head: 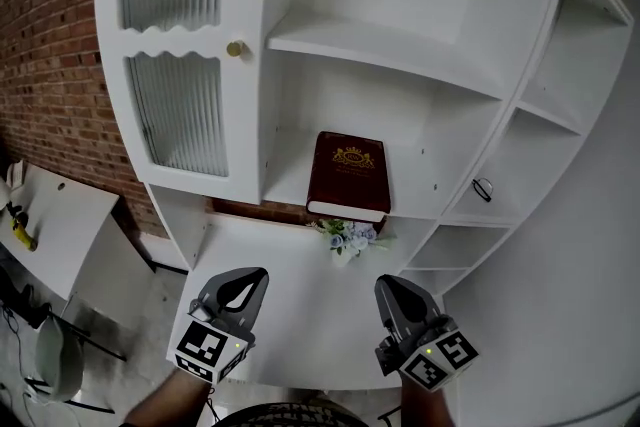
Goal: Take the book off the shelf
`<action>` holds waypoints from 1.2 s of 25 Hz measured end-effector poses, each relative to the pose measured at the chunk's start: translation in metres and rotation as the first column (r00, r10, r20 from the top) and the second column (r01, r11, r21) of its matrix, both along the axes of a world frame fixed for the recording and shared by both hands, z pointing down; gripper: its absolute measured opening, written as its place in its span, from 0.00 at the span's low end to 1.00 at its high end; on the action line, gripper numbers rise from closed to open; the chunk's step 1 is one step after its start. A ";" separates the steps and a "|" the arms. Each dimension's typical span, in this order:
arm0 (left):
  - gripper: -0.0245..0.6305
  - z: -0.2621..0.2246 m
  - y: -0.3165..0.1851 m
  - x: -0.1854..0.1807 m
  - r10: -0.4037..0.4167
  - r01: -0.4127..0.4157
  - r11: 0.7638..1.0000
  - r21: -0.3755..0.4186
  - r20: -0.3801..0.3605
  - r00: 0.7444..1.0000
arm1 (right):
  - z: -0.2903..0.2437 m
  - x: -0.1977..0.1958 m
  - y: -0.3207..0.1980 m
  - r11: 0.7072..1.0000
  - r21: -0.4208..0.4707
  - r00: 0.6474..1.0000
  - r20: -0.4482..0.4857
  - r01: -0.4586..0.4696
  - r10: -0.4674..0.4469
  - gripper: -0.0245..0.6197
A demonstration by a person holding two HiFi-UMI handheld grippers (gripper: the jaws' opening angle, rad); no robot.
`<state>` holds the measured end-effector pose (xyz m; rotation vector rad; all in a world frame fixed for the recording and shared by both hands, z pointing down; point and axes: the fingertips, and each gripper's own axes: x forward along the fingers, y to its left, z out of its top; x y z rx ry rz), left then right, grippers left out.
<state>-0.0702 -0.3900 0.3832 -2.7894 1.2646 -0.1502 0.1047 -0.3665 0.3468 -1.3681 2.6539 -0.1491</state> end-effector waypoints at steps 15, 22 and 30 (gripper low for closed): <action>0.15 -0.013 -0.107 0.046 -0.026 0.026 0.999 0.019 -0.031 0.999 | -0.003 0.048 -0.111 0.998 -0.047 0.999 0.025 -0.027 0.029 0.11; 0.29 -0.015 -0.139 0.067 -0.020 0.021 0.999 0.024 -0.047 0.999 | -0.006 0.057 -0.151 0.998 -0.065 0.996 0.085 0.025 -0.019 0.32; 0.42 -0.009 -0.155 0.079 0.012 -0.012 1.000 0.001 -0.079 0.997 | 0.006 0.048 -0.176 0.976 -0.185 0.989 0.115 0.118 -0.097 0.46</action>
